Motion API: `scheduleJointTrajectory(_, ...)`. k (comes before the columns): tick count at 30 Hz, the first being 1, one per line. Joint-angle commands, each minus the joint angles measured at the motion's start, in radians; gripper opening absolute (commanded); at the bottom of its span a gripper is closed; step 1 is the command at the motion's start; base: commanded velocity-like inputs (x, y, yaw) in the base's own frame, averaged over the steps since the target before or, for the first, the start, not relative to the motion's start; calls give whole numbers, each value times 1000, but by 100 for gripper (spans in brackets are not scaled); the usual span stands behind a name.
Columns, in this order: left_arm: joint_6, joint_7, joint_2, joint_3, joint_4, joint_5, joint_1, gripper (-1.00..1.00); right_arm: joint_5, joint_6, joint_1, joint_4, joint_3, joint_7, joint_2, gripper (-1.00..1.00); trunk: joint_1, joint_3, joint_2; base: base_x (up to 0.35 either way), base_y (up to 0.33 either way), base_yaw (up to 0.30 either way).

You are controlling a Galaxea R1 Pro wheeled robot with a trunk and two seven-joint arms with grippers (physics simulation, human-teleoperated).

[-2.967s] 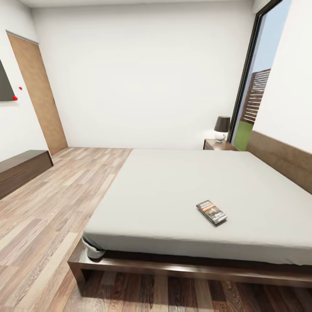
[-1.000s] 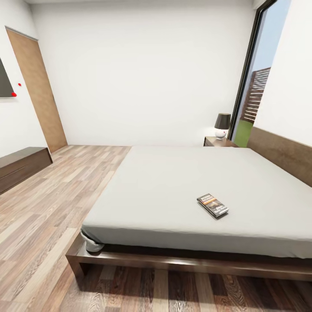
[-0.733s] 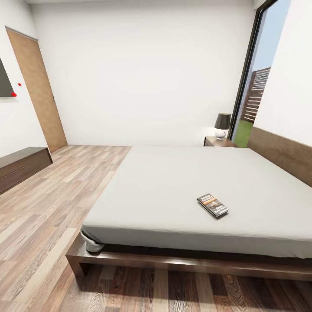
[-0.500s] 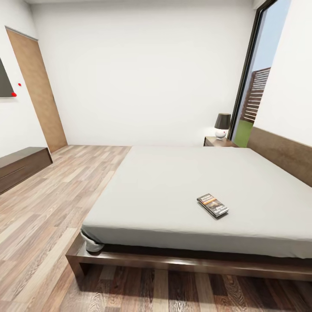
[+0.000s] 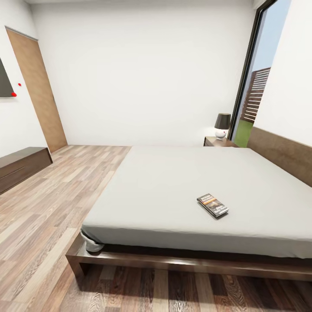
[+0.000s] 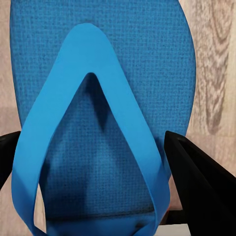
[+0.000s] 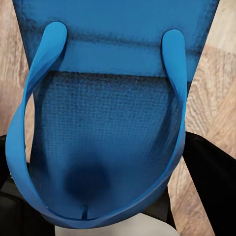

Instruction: In the bedroom, move the book from the bed onto either nightstand, and place the two sandals side by side next to the bed.

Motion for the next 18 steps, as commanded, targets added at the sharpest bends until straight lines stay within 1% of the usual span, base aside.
scheduleJointTrajectory(1,2,0,0,4,-1,-6,0,-100,7,6,0,-2,-1,3,0,-100,0,-1,0,0,0,0)
scheduleJointTrajectory(6,2,0,0,4,-1,-6,0,-100,7,6,0,-2,-1,3,0,-100,0,-1,0,0,0,0)
scheduleJointTrajectory(10,25,-7,22,6,-5,-6,10,-100,6,8,0,-6,-6,-2,-18,-100,0,-1,0,0,0,0)
scheduleJointTrajectory(18,33,-9,27,7,-6,-7,13,-100,6,13,0,-8,-9,-3,-24,-100,0,-1,0,0,0,0)
